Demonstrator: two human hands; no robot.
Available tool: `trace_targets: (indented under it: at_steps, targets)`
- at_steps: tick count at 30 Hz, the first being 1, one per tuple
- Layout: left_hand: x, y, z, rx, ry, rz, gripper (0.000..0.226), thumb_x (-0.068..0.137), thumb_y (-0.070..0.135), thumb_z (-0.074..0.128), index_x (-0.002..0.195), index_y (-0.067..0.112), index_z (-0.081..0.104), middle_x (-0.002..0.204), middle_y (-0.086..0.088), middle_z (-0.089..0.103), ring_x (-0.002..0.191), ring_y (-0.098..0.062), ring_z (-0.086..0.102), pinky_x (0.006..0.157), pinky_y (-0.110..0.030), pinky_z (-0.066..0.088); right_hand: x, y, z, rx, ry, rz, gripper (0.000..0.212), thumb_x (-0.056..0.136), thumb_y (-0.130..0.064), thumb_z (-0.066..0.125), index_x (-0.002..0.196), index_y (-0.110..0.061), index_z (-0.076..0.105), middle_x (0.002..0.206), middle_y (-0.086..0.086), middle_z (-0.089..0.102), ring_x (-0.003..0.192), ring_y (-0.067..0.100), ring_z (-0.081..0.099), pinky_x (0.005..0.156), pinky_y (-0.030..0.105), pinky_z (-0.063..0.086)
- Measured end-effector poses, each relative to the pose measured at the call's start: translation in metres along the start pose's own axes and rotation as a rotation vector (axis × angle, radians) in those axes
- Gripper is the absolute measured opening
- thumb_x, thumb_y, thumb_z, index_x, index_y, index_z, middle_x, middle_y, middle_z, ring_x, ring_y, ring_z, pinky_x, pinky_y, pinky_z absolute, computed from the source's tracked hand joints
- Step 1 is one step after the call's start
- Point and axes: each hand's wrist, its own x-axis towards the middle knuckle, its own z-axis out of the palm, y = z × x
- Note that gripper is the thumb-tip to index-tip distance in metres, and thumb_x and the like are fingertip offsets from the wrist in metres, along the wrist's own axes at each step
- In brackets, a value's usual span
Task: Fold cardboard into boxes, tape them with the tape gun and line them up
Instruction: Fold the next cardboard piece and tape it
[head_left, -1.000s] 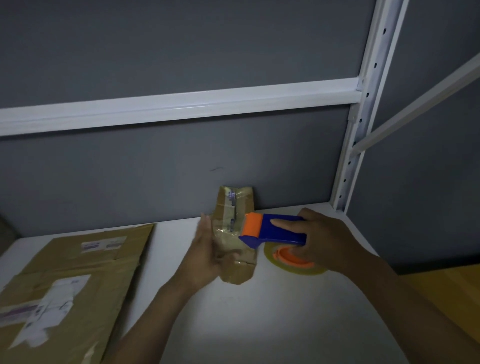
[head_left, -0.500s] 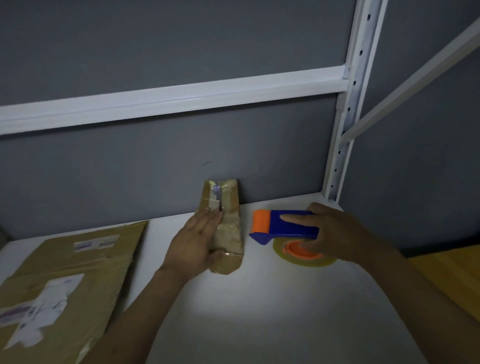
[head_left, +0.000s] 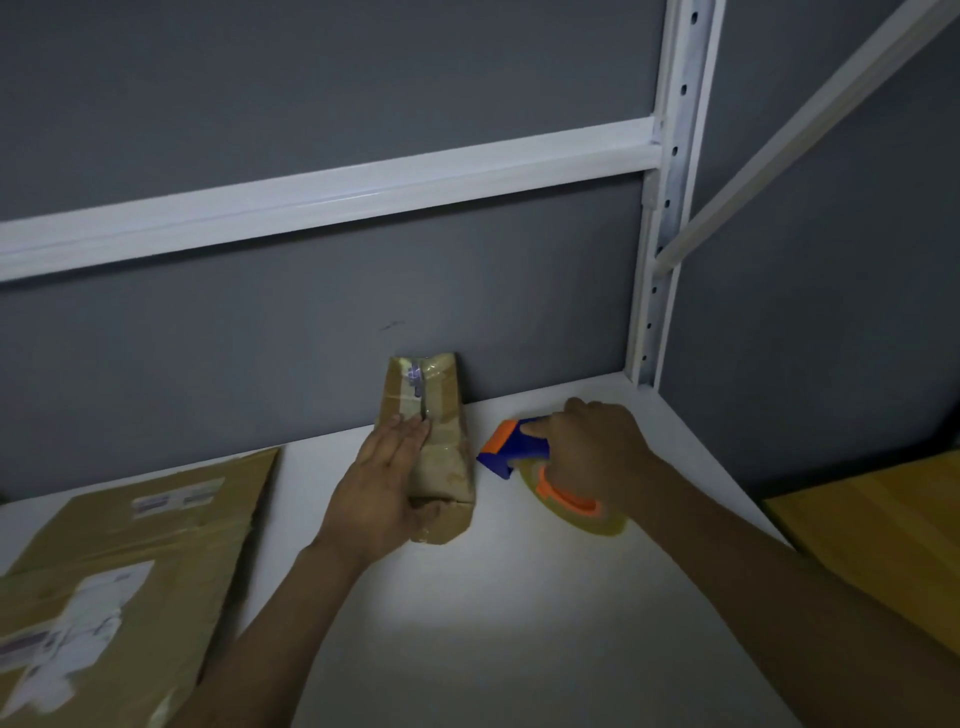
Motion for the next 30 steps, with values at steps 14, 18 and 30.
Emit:
trace_targets:
  at_steps: [14, 18, 30]
  targets:
    - [0.024, 0.015, -0.012, -0.185, 0.052, -0.120, 0.097, 0.075, 0.087, 0.002, 0.146, 0.031, 0.039, 0.156, 0.009, 0.028, 0.147, -0.012, 0.012, 0.115, -0.026, 0.008, -0.001, 0.058, 0.023, 1.063, -0.277, 0.455, 0.030, 0.080, -0.020, 0.074, 0.109, -0.020, 0.068, 0.096, 0.000, 0.070, 0.088, 0.013, 0.065, 0.073, 0.023, 0.052]
    - [0.016, 0.014, -0.011, -0.172, 0.081, -0.097, 0.091, 0.081, 0.081, -0.001, 0.145, 0.031, 0.041, 0.154, 0.007, 0.034, 0.147, -0.013, 0.014, 0.115, -0.023, 0.007, 0.006, 0.025, 0.033, 0.579, -0.038, 0.315, 0.038, 0.098, -0.031, 0.048, 0.133, -0.016, 0.054, 0.129, 0.003, 0.060, 0.120, 0.020, 0.054, 0.100, 0.027, 0.038]
    - [-0.001, 0.016, -0.008, -0.117, 0.066, -0.108, 0.067, 0.092, 0.060, 0.004, 0.147, 0.035, 0.032, 0.156, 0.009, 0.028, 0.147, -0.008, 0.010, 0.114, -0.017, -0.001, 0.042, -0.101, 0.073, 1.640, -0.195, 0.680, 0.067, 0.087, -0.070, 0.018, 0.127, -0.030, 0.053, 0.126, 0.005, 0.061, 0.109, 0.024, 0.060, 0.098, 0.042, 0.046]
